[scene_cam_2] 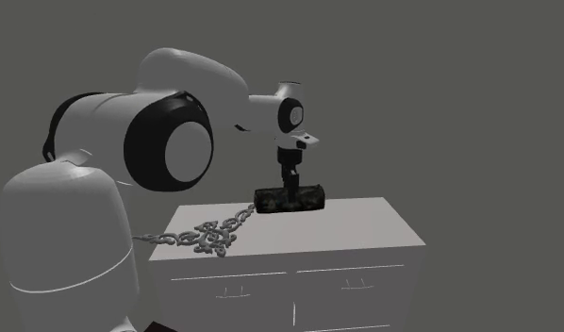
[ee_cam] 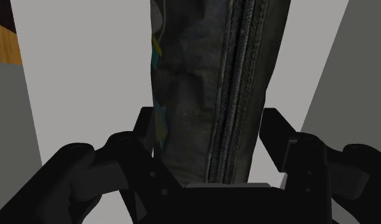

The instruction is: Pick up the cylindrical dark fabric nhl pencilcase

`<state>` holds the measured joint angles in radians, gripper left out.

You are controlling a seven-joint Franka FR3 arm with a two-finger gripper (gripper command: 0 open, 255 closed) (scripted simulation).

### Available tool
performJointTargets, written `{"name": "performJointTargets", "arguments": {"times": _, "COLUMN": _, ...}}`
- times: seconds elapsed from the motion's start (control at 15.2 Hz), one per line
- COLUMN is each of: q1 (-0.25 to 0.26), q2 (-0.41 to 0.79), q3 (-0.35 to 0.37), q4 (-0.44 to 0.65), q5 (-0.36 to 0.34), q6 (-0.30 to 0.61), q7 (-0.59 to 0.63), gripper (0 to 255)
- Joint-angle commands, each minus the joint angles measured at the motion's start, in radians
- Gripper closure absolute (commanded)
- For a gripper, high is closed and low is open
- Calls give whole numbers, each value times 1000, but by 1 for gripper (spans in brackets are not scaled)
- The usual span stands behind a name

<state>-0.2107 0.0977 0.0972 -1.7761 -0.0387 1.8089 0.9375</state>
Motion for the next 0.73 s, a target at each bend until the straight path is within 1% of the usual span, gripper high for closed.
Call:
{"name": "performJointTargets", "arguments": {"times": 0.0, "q1": 1, "q2": -3, "q3": 1, "q4": 23, "q5": 1, "q6": -26, "q7": 0, "gripper": 255}}
{"name": "performJointTargets", "arguments": {"times": 0.53, "q1": 1, "q2": -5, "q3": 1, "q4": 129, "q5": 1, "q6": -133, "q7": -3, "gripper": 255}}
{"name": "performJointTargets", "arguments": {"times": 0.66, "q1": 1, "q2": -5, "q3": 1, "q4": 131, "q5": 1, "q6": -135, "q7": -3, "gripper": 255}}
